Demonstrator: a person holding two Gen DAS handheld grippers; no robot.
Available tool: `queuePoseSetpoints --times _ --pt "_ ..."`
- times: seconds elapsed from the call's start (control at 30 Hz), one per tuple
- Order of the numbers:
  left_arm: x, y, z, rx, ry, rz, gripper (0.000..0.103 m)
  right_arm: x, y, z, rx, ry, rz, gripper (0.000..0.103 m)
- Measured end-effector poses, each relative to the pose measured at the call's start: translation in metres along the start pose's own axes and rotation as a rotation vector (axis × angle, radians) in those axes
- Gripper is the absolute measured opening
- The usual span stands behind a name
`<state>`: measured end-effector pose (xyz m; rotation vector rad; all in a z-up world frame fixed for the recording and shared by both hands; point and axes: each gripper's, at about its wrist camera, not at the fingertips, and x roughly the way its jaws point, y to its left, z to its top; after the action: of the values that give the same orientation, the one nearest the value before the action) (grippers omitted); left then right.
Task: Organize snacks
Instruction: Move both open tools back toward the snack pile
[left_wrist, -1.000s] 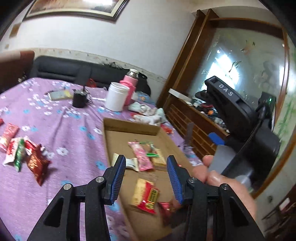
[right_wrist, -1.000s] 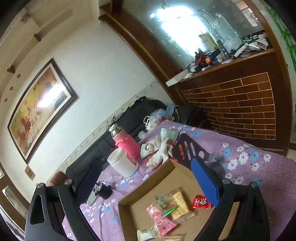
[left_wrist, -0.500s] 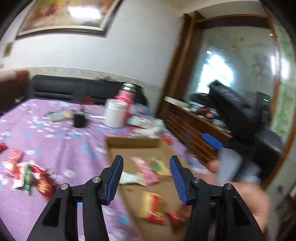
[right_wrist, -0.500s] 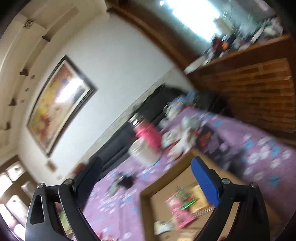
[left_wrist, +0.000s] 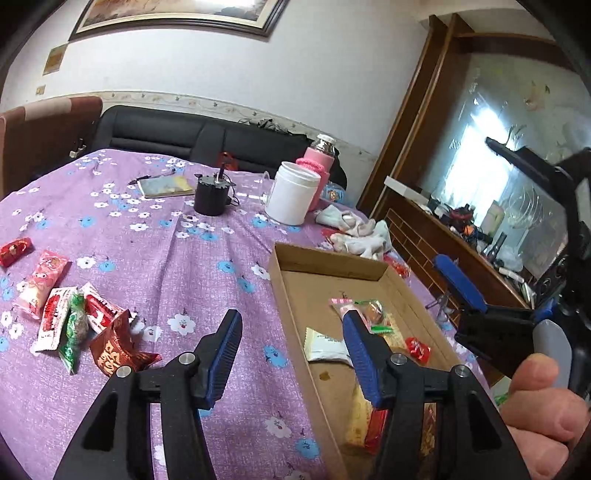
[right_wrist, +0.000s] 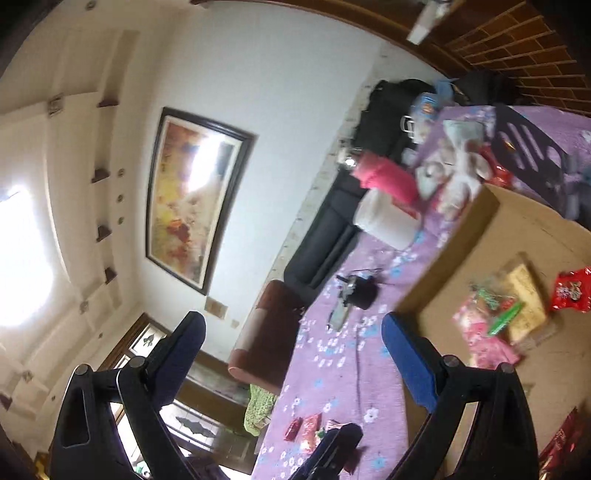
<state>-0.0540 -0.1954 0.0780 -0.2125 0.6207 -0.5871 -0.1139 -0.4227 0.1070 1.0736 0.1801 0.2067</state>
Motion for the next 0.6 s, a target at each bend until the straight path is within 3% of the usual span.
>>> queuePoseSetpoints --times 0.27,0.33,0.47,0.6 --pt "0.004 0.004 -0.002 -0.021 0.011 0.033 0.059 -0.009 0.015 0.006 -0.091 -0.041 -0.062 0.097" --pt "0.004 0.005 -0.001 0.006 -0.002 0.092 0.059 -0.015 0.016 0.013 -0.106 -0.064 -0.098 0.097" --pt "0.001 0.015 0.006 -0.007 -0.016 0.150 0.060 -0.013 0.023 0.019 -0.193 -0.046 -0.169 0.097" --pt "0.000 0.026 0.015 -0.002 0.021 0.209 0.060 0.005 0.033 0.007 -0.286 0.034 -0.196 0.096"
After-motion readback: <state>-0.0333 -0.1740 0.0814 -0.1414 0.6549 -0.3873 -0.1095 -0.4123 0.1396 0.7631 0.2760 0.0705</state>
